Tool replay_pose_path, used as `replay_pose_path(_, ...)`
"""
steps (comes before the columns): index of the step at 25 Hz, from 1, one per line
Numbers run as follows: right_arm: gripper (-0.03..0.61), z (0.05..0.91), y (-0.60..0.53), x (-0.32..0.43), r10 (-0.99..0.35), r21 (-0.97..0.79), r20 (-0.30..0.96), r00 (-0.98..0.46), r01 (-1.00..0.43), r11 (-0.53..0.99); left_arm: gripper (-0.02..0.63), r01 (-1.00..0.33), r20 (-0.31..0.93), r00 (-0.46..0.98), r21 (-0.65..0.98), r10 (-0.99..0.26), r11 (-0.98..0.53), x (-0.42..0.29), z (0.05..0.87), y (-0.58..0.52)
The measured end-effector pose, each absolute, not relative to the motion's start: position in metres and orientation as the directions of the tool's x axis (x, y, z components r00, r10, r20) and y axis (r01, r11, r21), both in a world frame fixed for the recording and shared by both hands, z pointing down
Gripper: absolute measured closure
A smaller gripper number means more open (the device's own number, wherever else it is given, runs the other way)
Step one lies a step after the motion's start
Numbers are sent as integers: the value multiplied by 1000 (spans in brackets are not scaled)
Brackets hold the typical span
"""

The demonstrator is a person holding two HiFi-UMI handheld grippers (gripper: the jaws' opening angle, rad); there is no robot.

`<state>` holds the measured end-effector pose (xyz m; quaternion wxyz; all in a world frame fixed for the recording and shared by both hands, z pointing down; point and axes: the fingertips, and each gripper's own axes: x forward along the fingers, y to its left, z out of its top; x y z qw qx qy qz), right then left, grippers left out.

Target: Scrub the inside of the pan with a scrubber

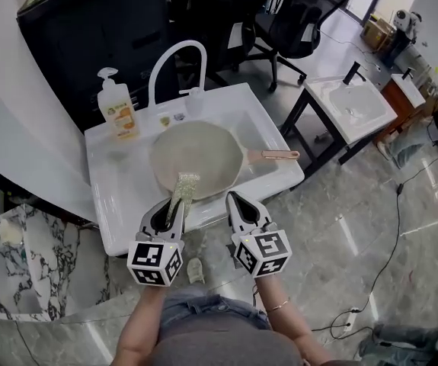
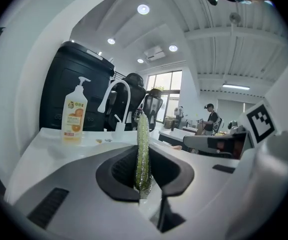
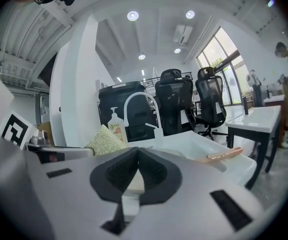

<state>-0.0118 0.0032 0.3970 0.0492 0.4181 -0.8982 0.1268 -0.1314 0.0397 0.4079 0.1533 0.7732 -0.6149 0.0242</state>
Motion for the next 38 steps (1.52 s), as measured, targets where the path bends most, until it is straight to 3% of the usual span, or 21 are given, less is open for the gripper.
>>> replay_pose_path(16,568,406,-72,17,-846,-165,254,-469,-883,440,554,-929,304,347,239,-888,-281,-148,428,-57)
replay_pose_path(28,568,414,-155,43,-859,-179,272,-433,-900,397,554,-906,403,418,247,-814,-343,-119,454,-132)
replay_pose_path(38,568,442,-200,62,-835,-214,332,-439,-897,387,554,-835,386,522,413,-761,-363,-81,488,-176)
